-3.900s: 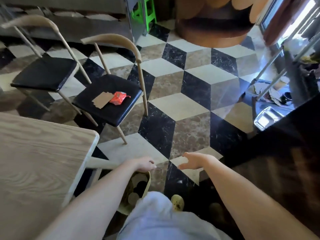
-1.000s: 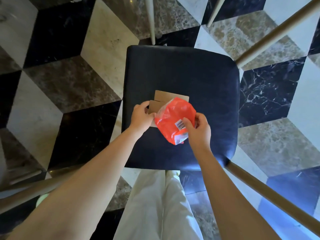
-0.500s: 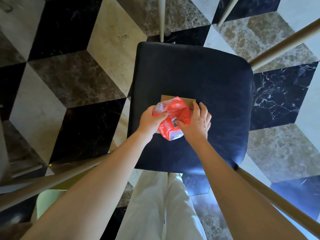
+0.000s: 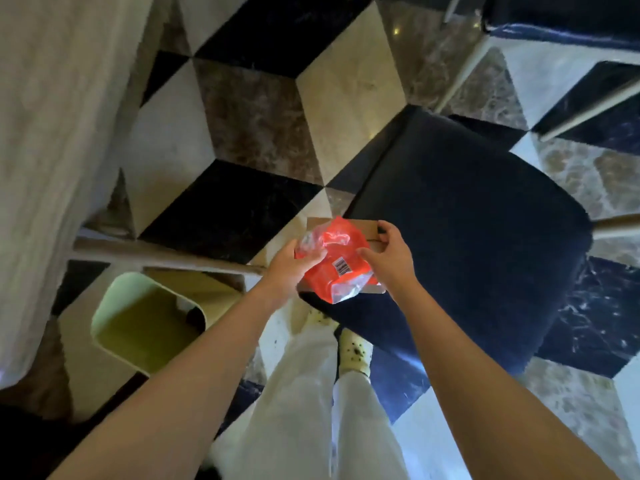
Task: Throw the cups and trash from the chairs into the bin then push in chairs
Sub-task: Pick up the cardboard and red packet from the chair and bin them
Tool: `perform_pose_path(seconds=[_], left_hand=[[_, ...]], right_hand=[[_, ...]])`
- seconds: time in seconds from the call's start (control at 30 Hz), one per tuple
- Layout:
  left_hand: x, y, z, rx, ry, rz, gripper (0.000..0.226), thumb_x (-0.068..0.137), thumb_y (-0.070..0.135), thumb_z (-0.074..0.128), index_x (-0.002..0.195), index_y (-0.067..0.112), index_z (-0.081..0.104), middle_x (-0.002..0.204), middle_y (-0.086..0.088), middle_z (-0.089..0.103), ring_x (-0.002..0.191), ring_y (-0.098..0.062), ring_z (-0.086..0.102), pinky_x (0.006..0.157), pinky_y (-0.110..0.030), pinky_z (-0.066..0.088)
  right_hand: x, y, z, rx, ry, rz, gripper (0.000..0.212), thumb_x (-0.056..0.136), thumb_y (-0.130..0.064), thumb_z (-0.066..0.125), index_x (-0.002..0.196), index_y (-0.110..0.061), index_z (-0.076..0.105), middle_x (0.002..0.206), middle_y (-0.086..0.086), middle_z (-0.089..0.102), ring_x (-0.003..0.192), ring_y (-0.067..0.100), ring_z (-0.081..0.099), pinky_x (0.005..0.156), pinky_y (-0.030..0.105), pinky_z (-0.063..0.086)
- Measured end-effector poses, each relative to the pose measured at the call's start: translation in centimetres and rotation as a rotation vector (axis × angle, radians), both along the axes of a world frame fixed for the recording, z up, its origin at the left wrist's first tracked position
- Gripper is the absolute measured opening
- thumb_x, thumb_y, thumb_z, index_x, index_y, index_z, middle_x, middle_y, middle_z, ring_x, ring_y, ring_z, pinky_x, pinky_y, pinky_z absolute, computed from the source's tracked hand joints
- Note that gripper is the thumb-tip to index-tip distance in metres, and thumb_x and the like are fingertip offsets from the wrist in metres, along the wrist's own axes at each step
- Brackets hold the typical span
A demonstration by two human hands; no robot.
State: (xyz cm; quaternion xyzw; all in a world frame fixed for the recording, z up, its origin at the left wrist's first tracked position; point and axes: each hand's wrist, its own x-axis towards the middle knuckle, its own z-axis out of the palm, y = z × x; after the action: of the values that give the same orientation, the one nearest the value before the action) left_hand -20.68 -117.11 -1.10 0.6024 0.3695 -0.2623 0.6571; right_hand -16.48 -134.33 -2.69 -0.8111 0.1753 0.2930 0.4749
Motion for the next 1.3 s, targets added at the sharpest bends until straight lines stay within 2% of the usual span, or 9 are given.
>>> perform_pose_path(seconds=[0.1,0.27,0.4,0.47,0.7,0.93,1.03,1.13,1.3], left_hand=[[-5.0,3.2,1.3,-0.039,0.042,0.145,0.047,0.086,0.021,0.067,0.129,0.015,0.051,0.126,-0.013,0.061,0.113,-0.030,0.061,0.097,-0.050,0.050],[-14.0,7.7,3.0,0.004,0.122,0.417,0.040,0.087,0.016,0.065,0.125,0.014,0.053,0.125,-0.015,0.062,0.110,-0.031,0.062,0.096,-0.047,0.050],[-21.0,10.9,3.9,0.023,0.151,0.626,0.040,0.088,0.009,0.062,0.126,0.011,0.049,0.122,-0.015,0.062,0.094,-0.026,0.065,0.065,-0.029,0.057],[-24.6,12.4,4.3,0.001,0.151,0.688,0.034,0.089,0.006,0.059,0.122,0.013,0.051,0.116,-0.013,0.064,0.084,-0.019,0.066,0.057,-0.021,0.056],[-33.9,18.3,5.0,0.038,0.173,0.859,0.037,0.087,0.002,0.060,0.124,0.004,0.054,0.115,-0.023,0.064,0.095,-0.033,0.065,0.080,-0.037,0.053],[-36.6,24.5,5.5,0.111,0.131,0.982,0.035,0.087,0.001,0.060,0.121,0.002,0.055,0.111,-0.021,0.065,0.096,-0.034,0.064,0.087,-0.044,0.052],[-35.5,26.7,5.3,0.102,0.107,1.025,0.035,0.087,-0.001,0.059,0.121,0.003,0.054,0.118,-0.024,0.062,0.102,-0.037,0.062,0.085,-0.048,0.053],[-33.5,28.1,4.3,0.108,0.079,1.083,0.040,0.087,-0.002,0.059,0.126,0.002,0.053,0.122,-0.025,0.060,0.105,-0.037,0.061,0.091,-0.051,0.051],[-30.5,28.8,1.7,0.180,0.152,1.117,0.051,0.084,0.003,0.066,0.131,0.001,0.048,0.123,-0.025,0.058,0.110,-0.039,0.060,0.092,-0.053,0.051]], right_hand=[[-1.8,3.9,0.5,-0.001,0.003,0.198,0.065,0.081,-0.012,0.070,0.139,-0.016,0.040,0.134,0.006,0.051,0.116,0.022,0.052,0.084,0.029,0.043],[-7.3,11.3,1.9,-0.015,-0.077,0.526,0.058,0.082,-0.009,0.069,0.134,-0.007,0.044,0.119,0.005,0.051,0.103,0.018,0.056,0.078,0.023,0.042],[-12.3,17.0,3.0,-0.053,-0.072,0.786,0.061,0.082,-0.011,0.068,0.137,-0.006,0.041,0.125,0.013,0.050,0.117,0.028,0.051,0.093,0.029,0.041],[-14.9,19.8,3.4,-0.069,-0.051,0.895,0.064,0.083,-0.014,0.068,0.138,-0.008,0.038,0.129,0.015,0.048,0.119,0.030,0.050,0.098,0.034,0.042],[-22.2,28.3,5.6,-0.059,-0.135,1.221,0.067,0.087,-0.029,0.063,0.143,-0.008,0.032,0.139,0.016,0.044,0.128,0.029,0.043,0.106,0.037,0.039],[-23.8,37.2,12.9,-0.075,-0.643,1.682,0.073,0.090,-0.042,0.057,0.147,-0.013,0.022,0.155,0.009,0.023,0.141,0.028,0.021,0.116,0.041,0.024],[-20.9,41.1,18.7,-0.059,-1.082,1.715,0.072,0.087,-0.037,0.060,0.147,-0.014,0.027,0.158,0.008,0.018,0.144,0.028,0.016,0.117,0.044,0.017],[-16.7,43.7,23.4,-0.187,-1.319,1.601,0.073,0.084,-0.026,0.060,0.147,-0.010,0.028,0.158,0.011,0.019,0.144,0.030,0.015,0.116,0.046,0.013],[-10.7,43.4,24.1,-0.416,-1.146,1.566,0.078,0.089,-0.035,0.054,0.150,-0.006,0.014,0.160,0.011,0.006,0.147,0.027,0.002,0.117,0.044,0.005]])
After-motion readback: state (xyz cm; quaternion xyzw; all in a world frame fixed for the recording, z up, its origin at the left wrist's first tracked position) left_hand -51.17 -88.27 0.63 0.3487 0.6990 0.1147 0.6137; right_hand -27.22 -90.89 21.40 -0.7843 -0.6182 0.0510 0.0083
